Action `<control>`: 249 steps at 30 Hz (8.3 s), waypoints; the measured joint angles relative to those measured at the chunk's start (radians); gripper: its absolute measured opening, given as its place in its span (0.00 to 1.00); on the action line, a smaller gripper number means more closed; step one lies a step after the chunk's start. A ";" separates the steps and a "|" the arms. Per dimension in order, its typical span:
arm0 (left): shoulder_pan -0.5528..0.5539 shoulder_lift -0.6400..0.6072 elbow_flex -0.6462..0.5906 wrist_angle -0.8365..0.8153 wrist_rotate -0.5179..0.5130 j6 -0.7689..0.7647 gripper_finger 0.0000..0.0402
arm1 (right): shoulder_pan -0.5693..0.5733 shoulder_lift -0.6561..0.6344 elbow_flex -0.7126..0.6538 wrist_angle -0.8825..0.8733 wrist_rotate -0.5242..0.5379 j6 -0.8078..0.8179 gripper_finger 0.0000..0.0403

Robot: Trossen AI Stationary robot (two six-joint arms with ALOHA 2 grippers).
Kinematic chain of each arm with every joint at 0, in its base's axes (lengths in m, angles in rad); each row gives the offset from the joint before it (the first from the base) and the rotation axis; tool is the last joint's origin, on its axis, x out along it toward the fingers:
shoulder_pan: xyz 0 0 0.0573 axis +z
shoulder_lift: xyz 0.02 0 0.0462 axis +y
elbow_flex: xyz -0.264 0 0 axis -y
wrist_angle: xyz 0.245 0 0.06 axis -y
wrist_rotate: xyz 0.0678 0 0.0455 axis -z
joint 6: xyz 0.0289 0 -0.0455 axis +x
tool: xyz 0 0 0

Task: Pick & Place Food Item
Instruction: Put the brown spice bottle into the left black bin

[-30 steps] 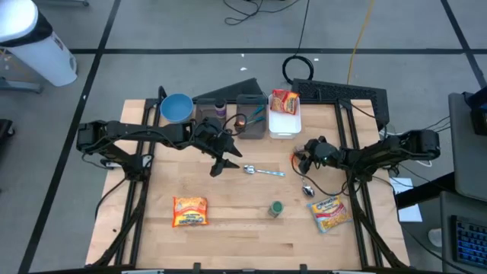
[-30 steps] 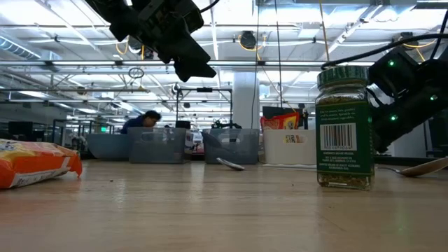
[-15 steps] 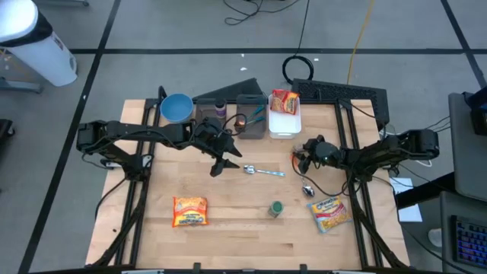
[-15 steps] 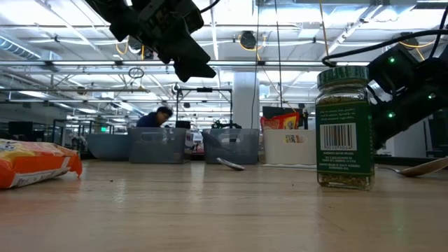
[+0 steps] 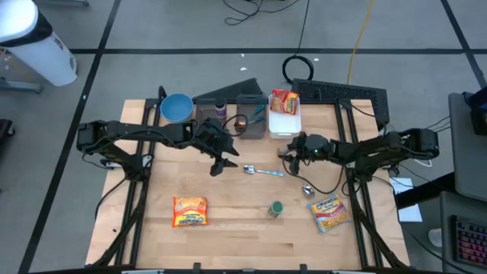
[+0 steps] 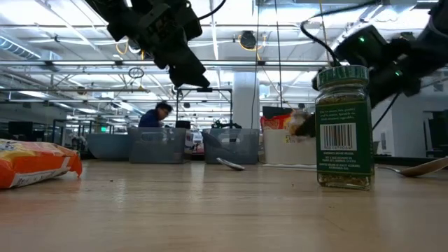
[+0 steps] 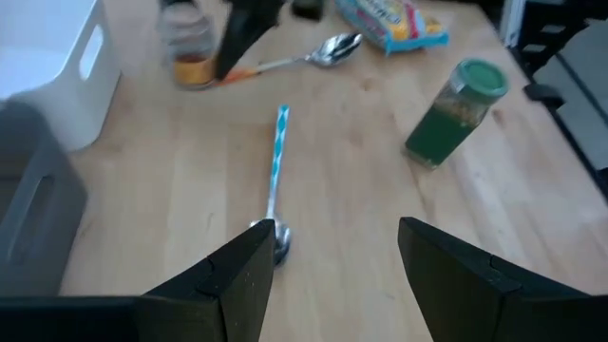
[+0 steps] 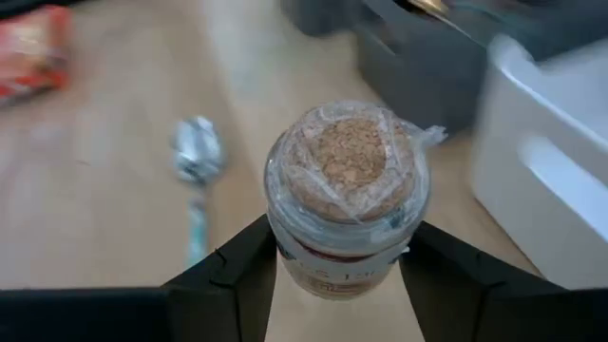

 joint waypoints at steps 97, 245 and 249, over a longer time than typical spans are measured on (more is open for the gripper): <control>-0.040 0.369 0.687 -0.603 -0.085 0.073 0.58 | 0.162 0.267 0.430 -0.031 -0.158 -0.223 0.45; -0.058 0.319 0.687 -0.608 -0.230 0.159 0.46 | 0.165 0.240 0.431 0.016 -0.192 -0.234 0.59; -0.058 0.319 0.687 -0.607 -0.230 0.159 0.46 | 0.163 0.240 0.430 0.029 -0.215 -0.211 0.65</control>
